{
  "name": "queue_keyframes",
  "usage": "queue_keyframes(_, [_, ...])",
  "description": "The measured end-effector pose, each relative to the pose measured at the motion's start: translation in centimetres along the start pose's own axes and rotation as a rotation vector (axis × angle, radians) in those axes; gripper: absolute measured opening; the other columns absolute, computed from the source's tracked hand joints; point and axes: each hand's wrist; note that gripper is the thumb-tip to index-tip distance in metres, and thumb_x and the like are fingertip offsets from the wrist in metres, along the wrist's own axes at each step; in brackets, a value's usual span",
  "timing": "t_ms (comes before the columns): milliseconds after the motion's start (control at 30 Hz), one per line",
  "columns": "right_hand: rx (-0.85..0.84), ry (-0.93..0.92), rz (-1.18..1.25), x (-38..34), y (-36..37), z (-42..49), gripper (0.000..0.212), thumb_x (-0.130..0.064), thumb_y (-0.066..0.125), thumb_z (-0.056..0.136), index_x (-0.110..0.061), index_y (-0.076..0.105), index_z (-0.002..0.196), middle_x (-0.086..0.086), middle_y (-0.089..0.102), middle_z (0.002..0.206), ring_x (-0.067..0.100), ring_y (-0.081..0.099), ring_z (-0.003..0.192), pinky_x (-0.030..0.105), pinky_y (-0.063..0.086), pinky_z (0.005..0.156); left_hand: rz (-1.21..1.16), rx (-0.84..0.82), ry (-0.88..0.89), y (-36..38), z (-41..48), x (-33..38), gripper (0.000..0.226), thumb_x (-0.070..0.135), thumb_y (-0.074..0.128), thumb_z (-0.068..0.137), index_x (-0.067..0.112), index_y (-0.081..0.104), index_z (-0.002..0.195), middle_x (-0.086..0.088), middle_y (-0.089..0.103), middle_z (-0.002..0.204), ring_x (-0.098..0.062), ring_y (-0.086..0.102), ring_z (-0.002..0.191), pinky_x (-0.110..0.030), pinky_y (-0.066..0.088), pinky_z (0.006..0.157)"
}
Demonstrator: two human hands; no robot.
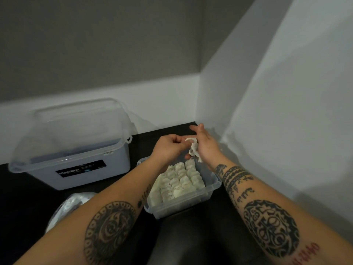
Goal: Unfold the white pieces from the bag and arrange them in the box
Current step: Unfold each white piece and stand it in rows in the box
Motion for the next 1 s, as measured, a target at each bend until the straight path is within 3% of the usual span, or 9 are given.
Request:
queue_keyframes(133, [-0.063, -0.037, -0.065, -0.3, 0.5, -0.4, 0.052, -0.054, 0.031, 0.106, -0.024, 0.048, 0.144, -0.005, 0.063, 0.124, 0.008, 0.066, 0.054, 0.016, 0.053, 0.058, -0.124, 0.025, 0.008, 0.3, -0.5, 0.1, 0.017, 0.021, 0.078, 0.091, 0.009, 0.066, 0.090, 0.002, 0.062, 0.060, -0.009, 0.057, 0.045, -0.025, 0.050, 0.047])
queue_keyframes(200, [-0.072, -0.030, -0.079, 0.1, 0.4, -0.4, 0.045, -0.049, 0.046, 0.104, -0.021, 0.051, 0.139, -0.003, 0.063, 0.123, 0.010, 0.064, 0.053, 0.022, 0.053, 0.059, -0.203, 0.112, 0.002, 0.0, 0.0, -0.3, 0.016, 0.021, 0.077, 0.091, 0.010, 0.066, 0.094, 0.000, 0.065, 0.068, -0.011, 0.058, 0.054, -0.027, 0.049, 0.054])
queue_keyframes(300, [-0.060, -0.009, -0.089, 0.9, 0.0, -0.3, 0.033, -0.042, 0.062, 0.098, -0.017, 0.063, 0.120, -0.002, 0.072, 0.112, 0.013, 0.062, 0.052, 0.028, 0.053, 0.061, -0.479, 0.145, -0.044, -0.3, 0.8, -1.0, 0.024, 0.008, 0.070, 0.094, 0.005, 0.061, 0.116, -0.011, 0.069, 0.087, -0.015, 0.062, 0.064, -0.033, 0.057, 0.071])
queue_keyframes(433, [0.039, 0.010, -0.063, 1.0, -0.4, -0.2, 0.015, -0.030, 0.065, 0.098, -0.016, 0.070, 0.099, -0.002, 0.075, 0.093, 0.011, 0.060, 0.050, 0.026, 0.053, 0.058, -0.670, 0.076, -0.107, 0.0, 0.9, -1.3, 0.029, -0.003, 0.064, 0.097, 0.008, 0.059, 0.123, -0.017, 0.069, 0.105, -0.020, 0.070, 0.074, -0.026, 0.061, 0.067])
queue_keyframes(600, [0.129, -0.041, -0.122, 1.0, -1.1, 0.7, 0.007, -0.019, 0.062, 0.100, -0.020, 0.066, 0.094, 0.005, 0.074, 0.090, 0.011, 0.061, 0.051, 0.029, 0.053, 0.055, -0.345, 0.033, -0.082, -0.1, 0.8, -2.0, 0.027, 0.006, 0.068, 0.096, 0.018, 0.065, 0.119, -0.009, 0.073, 0.104, -0.020, 0.073, 0.081, -0.030, 0.060, 0.068])
queue_keyframes(767, [0.059, -0.165, -0.372, 1.3, -1.8, 1.0, 0.014, -0.024, 0.059, 0.101, -0.032, 0.071, 0.102, -0.011, 0.073, 0.095, 0.006, 0.067, 0.086, 0.021, 0.052, 0.075, -0.146, -0.025, 0.016, -0.2, 0.8, -2.4, 0.023, 0.016, 0.070, 0.095, 0.023, 0.070, 0.117, -0.002, 0.074, 0.105, -0.020, 0.072, 0.095, -0.036, 0.061, 0.081])
queue_keyframes(833, [-0.004, -0.175, -0.425, 1.5, -1.9, 1.0, 0.014, -0.025, 0.060, 0.101, -0.030, 0.071, 0.108, -0.012, 0.072, 0.097, 0.004, 0.067, 0.091, 0.021, 0.051, 0.079, -0.126, -0.021, 0.059, -0.1, 0.8, -2.3, 0.018, 0.023, 0.070, 0.096, 0.023, 0.073, 0.114, -0.003, 0.076, 0.104, -0.016, 0.072, 0.091, -0.029, 0.059, 0.074])
queue_keyframes(1000, [0.031, -0.124, -0.278, 2.0, -2.0, 1.1, 0.020, -0.022, 0.063, 0.099, -0.022, 0.066, 0.119, -0.002, 0.072, 0.101, 0.011, 0.069, 0.093, 0.024, 0.053, 0.083, -0.173, 0.012, 0.037, -0.1, 1.0, -2.4, 0.011, 0.013, 0.069, 0.097, 0.012, 0.075, 0.107, -0.005, 0.076, 0.089, -0.006, 0.070, 0.067, -0.016, 0.052, 0.056])
Point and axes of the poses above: each hand's wrist, its own z-axis towards the middle knuckle, its own y-axis out of the palm, x = y × z
